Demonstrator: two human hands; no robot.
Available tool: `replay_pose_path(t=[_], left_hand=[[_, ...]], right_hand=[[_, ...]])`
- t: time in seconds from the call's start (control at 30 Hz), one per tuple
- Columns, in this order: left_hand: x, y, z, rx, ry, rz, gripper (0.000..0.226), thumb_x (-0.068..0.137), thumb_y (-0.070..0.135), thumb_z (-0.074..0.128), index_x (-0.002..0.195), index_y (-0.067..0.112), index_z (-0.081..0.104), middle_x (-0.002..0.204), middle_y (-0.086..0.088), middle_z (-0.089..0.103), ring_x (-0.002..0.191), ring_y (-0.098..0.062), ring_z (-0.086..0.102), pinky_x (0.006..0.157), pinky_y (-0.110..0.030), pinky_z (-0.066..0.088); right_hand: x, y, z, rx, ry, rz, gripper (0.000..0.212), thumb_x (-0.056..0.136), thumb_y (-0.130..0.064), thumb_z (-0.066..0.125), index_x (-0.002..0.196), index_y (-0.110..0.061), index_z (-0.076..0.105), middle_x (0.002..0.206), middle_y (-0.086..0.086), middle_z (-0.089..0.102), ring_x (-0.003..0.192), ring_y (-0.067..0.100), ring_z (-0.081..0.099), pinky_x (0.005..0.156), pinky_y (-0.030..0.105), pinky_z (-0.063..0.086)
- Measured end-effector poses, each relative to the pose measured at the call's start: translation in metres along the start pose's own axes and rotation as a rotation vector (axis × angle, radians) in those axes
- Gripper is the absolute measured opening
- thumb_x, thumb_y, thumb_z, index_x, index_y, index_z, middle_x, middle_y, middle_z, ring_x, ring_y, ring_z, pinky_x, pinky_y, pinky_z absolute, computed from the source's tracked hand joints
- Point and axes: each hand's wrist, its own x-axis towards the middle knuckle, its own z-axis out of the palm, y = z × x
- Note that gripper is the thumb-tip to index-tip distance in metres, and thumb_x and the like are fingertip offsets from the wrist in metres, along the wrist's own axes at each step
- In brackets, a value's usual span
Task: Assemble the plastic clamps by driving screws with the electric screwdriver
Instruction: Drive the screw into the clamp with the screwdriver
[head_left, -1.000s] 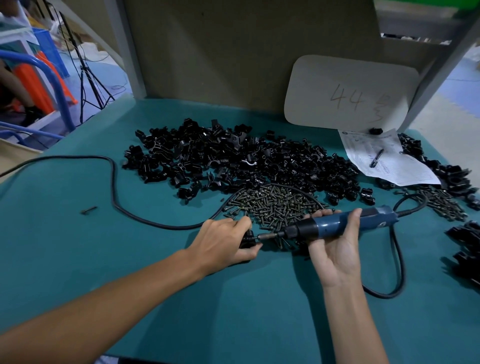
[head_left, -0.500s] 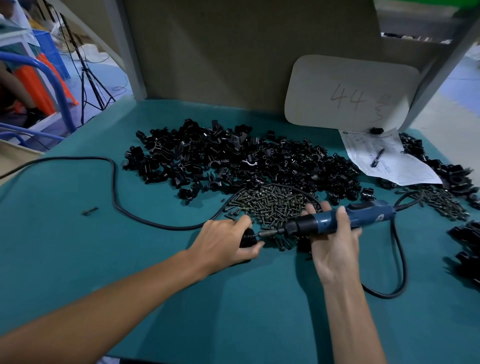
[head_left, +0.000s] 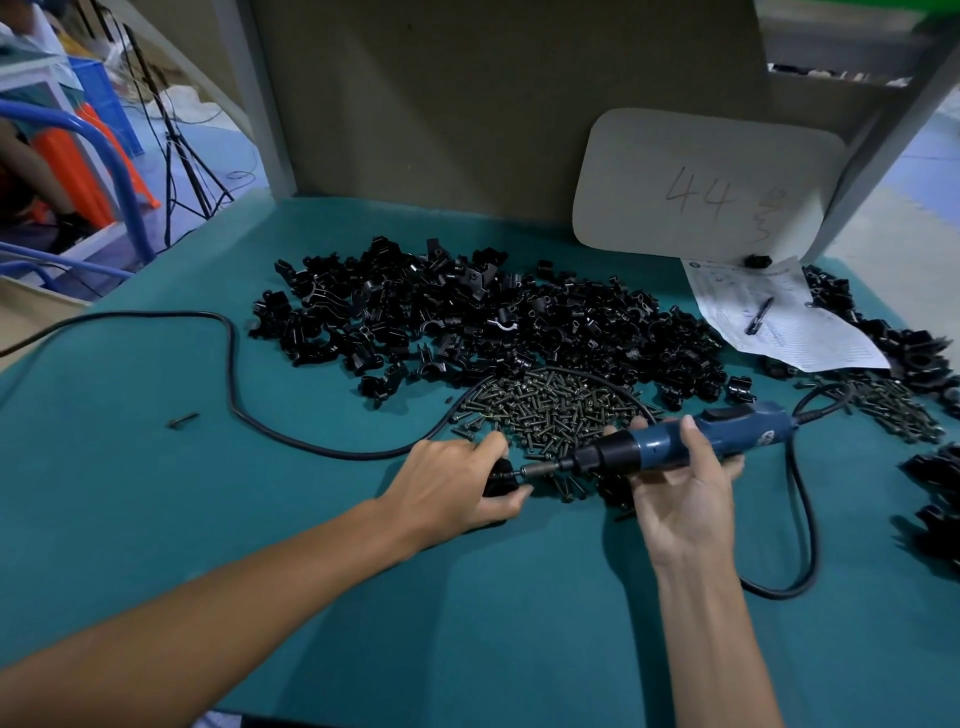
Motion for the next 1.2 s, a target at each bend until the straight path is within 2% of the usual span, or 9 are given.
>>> replay_pose_path(t=[0.17, 0.33, 0.43, 0.57, 0.67, 0.8, 0.87, 1.0, 1.2], left_hand=[[0.0, 0.001, 0.001, 0.023, 0.006, 0.034, 0.04, 0.088, 0.06, 0.052, 0.088, 0.022, 0.042, 0.062, 0.012, 0.046, 0.052, -0.014, 0.047, 0.048, -0.027, 0.03], [0.001, 0.002, 0.0, 0.103, 0.048, 0.119, 0.038, 0.085, 0.054, 0.061, 0.083, 0.017, 0.05, 0.059, 0.009, 0.055, 0.05, -0.014, 0.051, 0.041, -0.025, 0.029], [0.0, 0.002, 0.0, 0.089, 0.053, 0.095, 0.041, 0.086, 0.057, 0.055, 0.083, 0.016, 0.052, 0.058, 0.008, 0.054, 0.049, -0.014, 0.048, 0.04, -0.025, 0.03], [0.0, 0.002, -0.001, 0.088, 0.044, 0.093, 0.04, 0.087, 0.058, 0.051, 0.085, 0.018, 0.05, 0.059, 0.011, 0.051, 0.051, -0.013, 0.044, 0.047, -0.024, 0.016], [0.0, 0.002, 0.001, 0.082, 0.028, 0.106, 0.043, 0.088, 0.059, 0.044, 0.087, 0.017, 0.051, 0.061, 0.009, 0.055, 0.053, -0.015, 0.049, 0.049, -0.025, 0.021], [0.0, 0.002, -0.001, 0.091, 0.068, 0.134, 0.04, 0.086, 0.056, 0.048, 0.082, 0.017, 0.052, 0.058, 0.009, 0.056, 0.049, -0.014, 0.051, 0.045, -0.023, 0.023], [0.001, 0.003, -0.002, 0.091, 0.083, 0.157, 0.038, 0.085, 0.055, 0.05, 0.08, 0.017, 0.052, 0.058, 0.009, 0.057, 0.049, -0.014, 0.052, 0.041, -0.023, 0.025], [0.001, 0.003, -0.001, 0.052, 0.081, 0.167, 0.039, 0.085, 0.055, 0.051, 0.08, 0.016, 0.053, 0.057, 0.008, 0.057, 0.048, -0.015, 0.052, 0.038, -0.022, 0.032], [0.001, 0.001, -0.001, 0.043, 0.051, 0.119, 0.042, 0.086, 0.057, 0.048, 0.082, 0.016, 0.051, 0.058, 0.008, 0.058, 0.048, -0.016, 0.053, 0.046, -0.023, 0.028]], right_hand=[[-0.003, 0.001, 0.005, 0.108, 0.069, 0.021, 0.076, 0.094, -0.037, 0.071, 0.151, -0.033, 0.02, 0.122, 0.014, 0.058, 0.092, 0.028, 0.075, 0.087, 0.061, 0.058], [-0.001, 0.002, 0.004, 0.068, 0.129, 0.005, 0.069, 0.099, -0.015, 0.066, 0.152, -0.029, 0.024, 0.132, 0.015, 0.052, 0.088, 0.025, 0.071, 0.085, 0.058, 0.06], [-0.001, 0.001, 0.006, 0.063, 0.105, -0.014, 0.067, 0.101, -0.013, 0.063, 0.15, -0.034, 0.023, 0.128, 0.015, 0.053, 0.097, 0.028, 0.067, 0.085, 0.061, 0.059], [-0.002, 0.001, 0.006, 0.057, 0.097, -0.02, 0.067, 0.101, -0.01, 0.061, 0.147, -0.038, 0.021, 0.123, 0.014, 0.057, 0.096, 0.032, 0.072, 0.082, 0.063, 0.059], [-0.002, 0.001, 0.005, 0.079, 0.101, -0.011, 0.063, 0.101, -0.01, 0.061, 0.145, -0.037, 0.024, 0.118, 0.013, 0.059, 0.097, 0.031, 0.071, 0.085, 0.064, 0.058], [0.0, 0.005, 0.007, 0.133, 0.111, 0.011, 0.041, 0.1, -0.018, 0.064, 0.133, -0.017, 0.04, 0.096, 0.006, 0.057, 0.074, 0.018, 0.064, 0.074, 0.043, 0.063], [0.0, 0.006, 0.011, 0.159, 0.157, 0.012, 0.043, 0.093, -0.03, 0.073, 0.123, -0.018, 0.045, 0.082, 0.0, 0.058, 0.062, 0.015, 0.063, 0.066, 0.034, 0.06], [0.001, 0.004, 0.026, 0.233, 0.265, -0.032, 0.053, 0.082, -0.035, 0.086, 0.117, -0.018, 0.05, 0.066, -0.003, 0.058, 0.053, 0.013, 0.056, 0.055, 0.028, 0.053], [0.006, 0.009, 0.034, 0.223, 0.285, -0.047, 0.036, 0.085, -0.022, 0.078, 0.107, -0.014, 0.05, 0.065, -0.002, 0.055, 0.053, 0.013, 0.051, 0.053, 0.027, 0.048]])
